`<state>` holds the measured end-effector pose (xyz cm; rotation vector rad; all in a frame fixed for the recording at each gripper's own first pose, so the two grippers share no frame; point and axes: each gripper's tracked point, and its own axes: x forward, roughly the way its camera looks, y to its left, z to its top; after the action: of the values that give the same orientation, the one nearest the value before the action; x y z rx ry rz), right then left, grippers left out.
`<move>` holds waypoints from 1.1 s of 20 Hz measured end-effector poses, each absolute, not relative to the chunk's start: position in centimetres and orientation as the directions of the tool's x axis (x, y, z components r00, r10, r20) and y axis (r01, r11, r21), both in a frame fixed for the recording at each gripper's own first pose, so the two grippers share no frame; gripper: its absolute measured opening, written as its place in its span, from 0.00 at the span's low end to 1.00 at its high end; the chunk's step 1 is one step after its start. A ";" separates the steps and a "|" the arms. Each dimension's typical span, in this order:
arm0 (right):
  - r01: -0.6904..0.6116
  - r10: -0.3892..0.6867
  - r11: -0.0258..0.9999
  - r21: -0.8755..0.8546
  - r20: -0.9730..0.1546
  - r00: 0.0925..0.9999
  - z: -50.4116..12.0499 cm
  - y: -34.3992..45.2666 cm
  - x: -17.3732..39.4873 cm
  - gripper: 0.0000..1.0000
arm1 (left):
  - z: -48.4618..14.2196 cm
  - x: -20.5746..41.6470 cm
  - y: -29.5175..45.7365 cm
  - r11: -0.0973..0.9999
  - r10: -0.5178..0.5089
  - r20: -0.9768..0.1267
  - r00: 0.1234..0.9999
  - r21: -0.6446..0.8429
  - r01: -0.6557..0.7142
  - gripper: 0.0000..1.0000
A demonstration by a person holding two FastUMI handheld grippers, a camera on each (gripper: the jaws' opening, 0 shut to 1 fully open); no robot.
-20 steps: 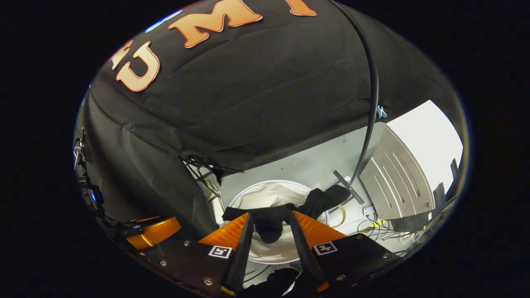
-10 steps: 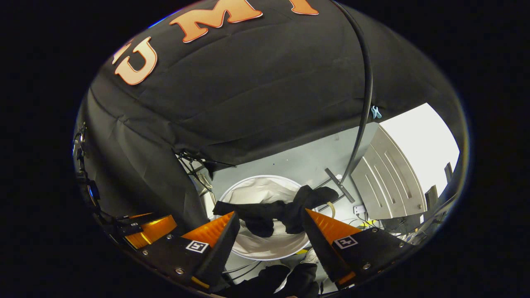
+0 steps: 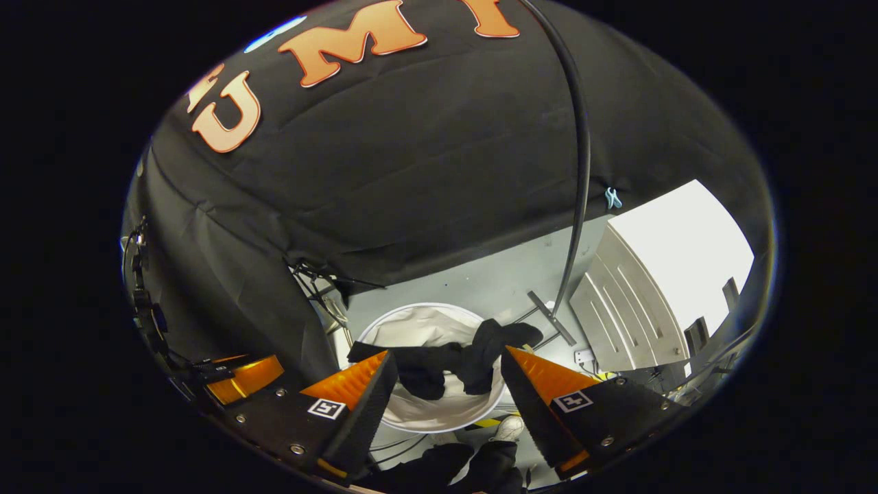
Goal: Grasp the clothes on the hanger with both hands and then place them into the laundry hamper below.
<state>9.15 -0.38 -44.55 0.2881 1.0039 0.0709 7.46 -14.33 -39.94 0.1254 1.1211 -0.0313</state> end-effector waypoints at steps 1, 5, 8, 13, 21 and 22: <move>0.069 0.190 0.961 0.268 -0.820 0.539 -44.2 -1.0 9.1 0.94 | -39.3 7.9 -14.3 0.993 0.039 -0.895 0.445 0.084 0.082 1.00; 0.052 0.165 0.970 0.238 -0.797 0.581 -41.1 -4.2 9.9 0.94 | -36.2 9.6 -13.5 0.995 0.053 -0.861 0.507 0.087 0.045 1.00; 0.040 0.138 0.977 0.210 -0.766 0.628 -38.0 -6.6 10.9 0.94 | -33.2 10.3 -12.6 0.995 0.074 -0.821 0.565 0.101 0.016 1.00; 0.041 0.067 0.989 0.139 -0.690 0.720 -31.6 -12.8 12.5 0.94 | -27.0 10.7 -9.5 0.986 0.161 -0.730 0.664 0.154 -0.070 1.00; 0.088 -0.034 0.990 0.108 -0.424 0.905 -13.8 -18.7 15.4 0.94 | -14.0 13.0 -5.6 0.961 0.269 -0.484 0.833 0.189 -0.200 0.99; 0.082 -0.041 0.992 0.093 -0.377 0.925 -11.4 -19.0 15.2 0.94 | -12.8 12.9 -5.6 0.956 0.285 -0.449 0.847 0.193 -0.219 0.99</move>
<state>15.16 -18.97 -11.38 0.1081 0.3845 -0.0635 12.88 -5.56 -12.81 0.1362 0.4932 0.2665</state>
